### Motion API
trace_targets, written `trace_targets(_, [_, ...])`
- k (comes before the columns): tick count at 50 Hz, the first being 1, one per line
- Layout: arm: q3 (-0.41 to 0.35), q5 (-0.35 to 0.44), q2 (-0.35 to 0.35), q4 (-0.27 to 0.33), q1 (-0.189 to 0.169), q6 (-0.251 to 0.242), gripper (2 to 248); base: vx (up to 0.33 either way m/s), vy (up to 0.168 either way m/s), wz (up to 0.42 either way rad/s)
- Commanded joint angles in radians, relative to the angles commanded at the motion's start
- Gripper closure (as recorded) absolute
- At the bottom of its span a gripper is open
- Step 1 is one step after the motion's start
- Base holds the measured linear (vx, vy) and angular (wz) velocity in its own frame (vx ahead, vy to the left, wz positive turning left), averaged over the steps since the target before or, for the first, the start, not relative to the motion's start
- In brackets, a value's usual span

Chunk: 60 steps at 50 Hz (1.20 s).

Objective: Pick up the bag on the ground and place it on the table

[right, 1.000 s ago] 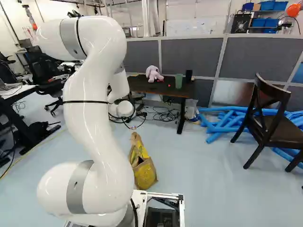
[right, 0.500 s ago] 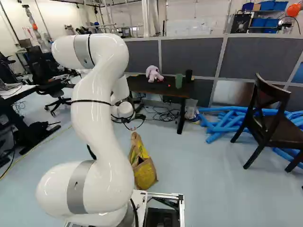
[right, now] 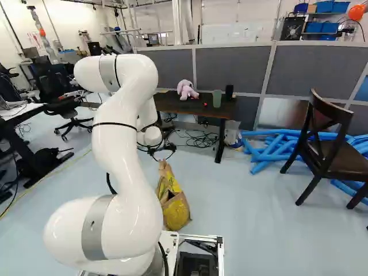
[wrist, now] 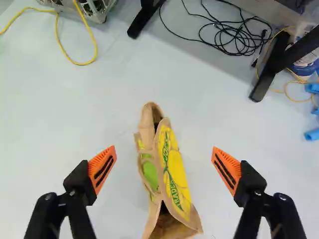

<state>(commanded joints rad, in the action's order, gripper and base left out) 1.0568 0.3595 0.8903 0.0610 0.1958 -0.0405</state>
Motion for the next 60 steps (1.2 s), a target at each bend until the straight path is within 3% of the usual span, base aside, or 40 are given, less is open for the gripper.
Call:
trace_targets(26, [0.059,-0.005,0.091,0.000,0.000,-0.254,3,0.000,0.000,0.000])
trace_targets(60, [0.148,-0.033,0.213,0.000,0.016,-0.275,3,0.000,0.000,0.000])
